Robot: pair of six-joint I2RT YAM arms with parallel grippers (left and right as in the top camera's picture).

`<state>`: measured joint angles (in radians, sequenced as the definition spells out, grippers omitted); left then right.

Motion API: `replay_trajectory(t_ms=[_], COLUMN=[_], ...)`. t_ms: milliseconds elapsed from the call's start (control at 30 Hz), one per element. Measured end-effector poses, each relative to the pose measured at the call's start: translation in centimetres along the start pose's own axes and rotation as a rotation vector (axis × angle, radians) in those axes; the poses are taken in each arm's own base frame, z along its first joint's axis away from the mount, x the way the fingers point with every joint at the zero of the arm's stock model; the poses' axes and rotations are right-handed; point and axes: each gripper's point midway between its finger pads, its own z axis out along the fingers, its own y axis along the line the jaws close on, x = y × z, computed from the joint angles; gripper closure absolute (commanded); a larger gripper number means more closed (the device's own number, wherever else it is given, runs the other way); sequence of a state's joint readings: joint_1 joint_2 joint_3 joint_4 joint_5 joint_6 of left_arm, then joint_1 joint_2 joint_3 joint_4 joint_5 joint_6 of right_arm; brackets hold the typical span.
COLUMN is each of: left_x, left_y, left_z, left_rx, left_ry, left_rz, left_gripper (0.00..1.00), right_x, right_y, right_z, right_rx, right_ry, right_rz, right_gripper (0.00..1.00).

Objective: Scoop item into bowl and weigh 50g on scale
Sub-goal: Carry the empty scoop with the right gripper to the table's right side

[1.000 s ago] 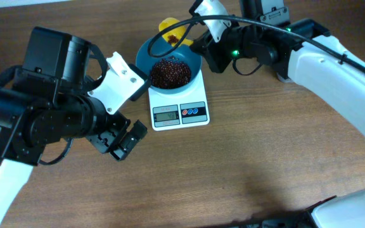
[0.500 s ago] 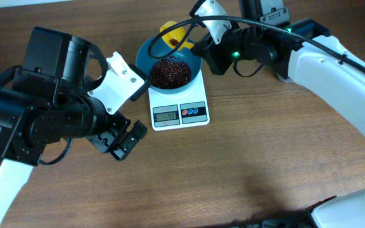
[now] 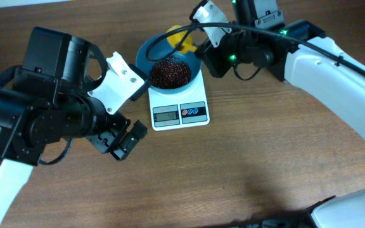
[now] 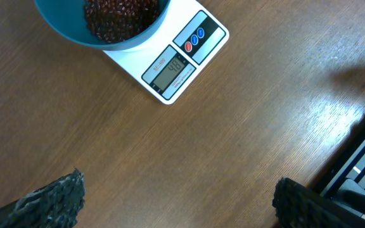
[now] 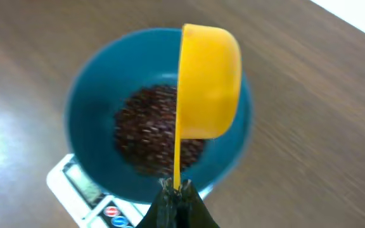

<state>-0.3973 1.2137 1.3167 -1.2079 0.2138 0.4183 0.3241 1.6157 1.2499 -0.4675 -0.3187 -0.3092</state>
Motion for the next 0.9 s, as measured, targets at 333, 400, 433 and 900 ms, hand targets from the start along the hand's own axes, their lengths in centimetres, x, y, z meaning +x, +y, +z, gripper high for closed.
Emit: replay_trajectory(t_ms=[333, 400, 433, 900], left_x=[0.0, 0.0, 0.0, 0.0], left_y=[0.0, 0.0, 0.0, 0.0], left_z=[0.0, 0.0, 0.0, 0.0], left_rx=[0.0, 0.0, 0.0, 0.0], left_ry=[0.0, 0.0, 0.0, 0.0], left_rz=[0.0, 0.0, 0.0, 0.0], left_gripper=[0.01, 0.01, 0.01, 0.01], right_x=[-0.8, -0.8, -0.8, -1.8], right_y=[1.7, 1.7, 1.7, -0.7], right_z=[0.8, 0.8, 0.8, 0.2], right_rx=[0.056, 0.056, 0.056, 0.1], right_ry=[0.009, 0.009, 0.009, -0.052], right_rz=[-0.069, -0.069, -0.069, 0.066], right_gripper=[0.96, 0.96, 0.96, 0.96])
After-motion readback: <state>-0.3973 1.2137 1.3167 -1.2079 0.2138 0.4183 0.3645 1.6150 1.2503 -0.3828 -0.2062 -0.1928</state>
